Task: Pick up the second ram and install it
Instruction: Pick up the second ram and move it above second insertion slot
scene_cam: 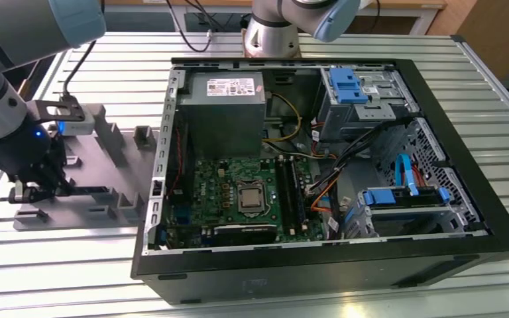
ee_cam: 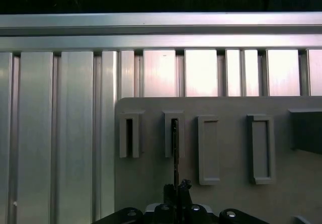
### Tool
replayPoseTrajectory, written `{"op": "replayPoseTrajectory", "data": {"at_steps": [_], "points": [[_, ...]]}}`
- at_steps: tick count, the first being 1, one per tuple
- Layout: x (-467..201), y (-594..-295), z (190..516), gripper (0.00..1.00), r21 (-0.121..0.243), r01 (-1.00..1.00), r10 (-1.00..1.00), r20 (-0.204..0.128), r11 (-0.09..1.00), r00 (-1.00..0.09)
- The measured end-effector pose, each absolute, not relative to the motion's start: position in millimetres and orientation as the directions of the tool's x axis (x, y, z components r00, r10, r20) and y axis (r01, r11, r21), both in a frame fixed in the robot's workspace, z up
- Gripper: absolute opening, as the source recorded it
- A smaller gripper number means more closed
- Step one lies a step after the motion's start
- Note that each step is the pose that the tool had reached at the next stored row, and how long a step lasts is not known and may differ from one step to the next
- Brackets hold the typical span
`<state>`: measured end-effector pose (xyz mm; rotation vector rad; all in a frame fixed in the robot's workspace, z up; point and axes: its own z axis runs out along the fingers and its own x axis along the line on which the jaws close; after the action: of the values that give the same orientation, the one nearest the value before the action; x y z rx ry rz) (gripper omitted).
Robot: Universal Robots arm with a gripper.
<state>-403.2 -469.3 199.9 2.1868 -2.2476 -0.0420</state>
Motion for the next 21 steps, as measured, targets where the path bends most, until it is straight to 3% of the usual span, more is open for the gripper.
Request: {"op": "replayPoseTrajectory", "data": {"at_steps": [21], "points": [[-403.2, -469.3, 206.1, 0.14, 0.023, -0.999, -1.0, -0.015, 0.027, -0.028]]}}
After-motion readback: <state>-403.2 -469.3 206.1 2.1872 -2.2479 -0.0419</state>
